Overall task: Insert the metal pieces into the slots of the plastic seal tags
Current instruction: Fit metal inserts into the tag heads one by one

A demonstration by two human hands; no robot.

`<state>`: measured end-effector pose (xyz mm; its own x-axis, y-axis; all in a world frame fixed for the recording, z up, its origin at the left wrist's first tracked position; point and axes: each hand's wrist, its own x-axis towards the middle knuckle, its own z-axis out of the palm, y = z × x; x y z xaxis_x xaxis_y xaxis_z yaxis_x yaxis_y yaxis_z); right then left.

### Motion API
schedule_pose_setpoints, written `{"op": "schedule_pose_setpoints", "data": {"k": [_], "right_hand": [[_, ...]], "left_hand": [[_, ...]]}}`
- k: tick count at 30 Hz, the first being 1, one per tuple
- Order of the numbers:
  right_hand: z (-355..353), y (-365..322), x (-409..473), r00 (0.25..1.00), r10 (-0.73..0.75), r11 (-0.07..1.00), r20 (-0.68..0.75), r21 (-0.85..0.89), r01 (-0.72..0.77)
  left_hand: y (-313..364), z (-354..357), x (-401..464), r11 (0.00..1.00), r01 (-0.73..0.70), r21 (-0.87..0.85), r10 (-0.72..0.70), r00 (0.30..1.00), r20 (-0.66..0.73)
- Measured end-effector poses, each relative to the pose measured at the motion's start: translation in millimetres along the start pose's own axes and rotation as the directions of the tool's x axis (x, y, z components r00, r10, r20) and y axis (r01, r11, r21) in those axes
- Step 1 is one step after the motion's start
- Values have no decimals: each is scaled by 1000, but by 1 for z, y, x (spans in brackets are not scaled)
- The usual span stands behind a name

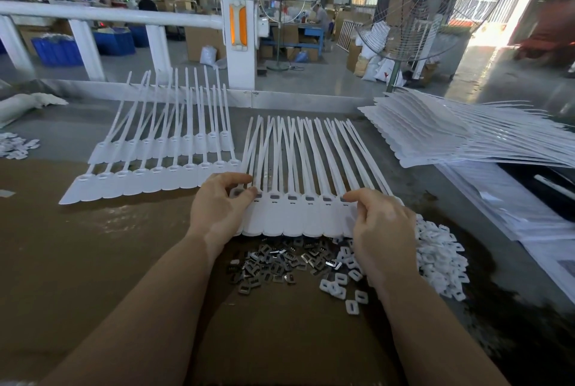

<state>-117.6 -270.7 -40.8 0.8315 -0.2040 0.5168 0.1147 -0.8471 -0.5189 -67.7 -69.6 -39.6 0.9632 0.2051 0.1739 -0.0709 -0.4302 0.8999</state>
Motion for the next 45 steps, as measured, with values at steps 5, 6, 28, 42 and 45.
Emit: {"op": "schedule_pose_setpoints", "data": {"k": [5, 6, 28, 42, 45], "right_hand": [[3, 2, 0, 998, -3, 999, 67, -50, 6], [3, 2, 0, 998, -7, 999, 69, -53, 11], [5, 3, 2, 995, 28, 1000, 94, -16, -27], [-6, -6, 8, 984, 118, 990, 131, 64, -128], [-12, -10, 12, 984, 111, 992, 141, 48, -119]], "left_hand": [[0, 0, 0, 1000, -2, -6, 2, 1000, 5], [-1, 0, 0, 1000, -1, -6, 1, 1000, 5], [-2, 1, 2, 1000, -8, 27, 8, 1000, -6], [15, 10, -13, 728, -443, 523, 524, 852, -8], [33, 11, -18, 773, -541, 332, 508, 841, 187]]}}
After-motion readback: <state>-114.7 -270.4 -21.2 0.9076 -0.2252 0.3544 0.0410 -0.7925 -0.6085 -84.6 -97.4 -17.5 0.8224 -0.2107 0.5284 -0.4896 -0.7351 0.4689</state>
